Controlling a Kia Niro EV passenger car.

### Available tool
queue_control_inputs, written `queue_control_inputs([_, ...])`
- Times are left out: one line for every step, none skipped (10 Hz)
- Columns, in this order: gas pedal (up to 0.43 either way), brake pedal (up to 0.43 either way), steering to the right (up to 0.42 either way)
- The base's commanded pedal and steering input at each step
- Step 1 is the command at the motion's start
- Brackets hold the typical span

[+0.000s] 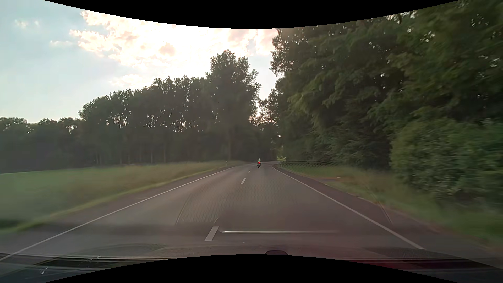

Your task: Follow the waypoints while adhering to traffic rules and regulations

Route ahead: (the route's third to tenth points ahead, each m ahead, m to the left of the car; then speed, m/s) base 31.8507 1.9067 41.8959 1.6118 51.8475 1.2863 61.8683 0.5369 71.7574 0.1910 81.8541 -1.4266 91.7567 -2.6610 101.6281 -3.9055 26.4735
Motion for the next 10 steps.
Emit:
queue_control_inputs([0.571, 0.000, 0.004])
queue_control_inputs([0.571, 0.000, 0.004])
queue_control_inputs([0.571, 0.000, 0.004])
queue_control_inputs([0.571, 0.000, 0.004])
queue_control_inputs([0.571, 0.000, 0.004])
queue_control_inputs([0.571, 0.000, 0.004])
queue_control_inputs([0.571, 0.000, 0.004])
queue_control_inputs([0.571, 0.000, 0.004])
queue_control_inputs([0.571, 0.000, 0.005])
queue_control_inputs([0.571, 0.000, 0.005])
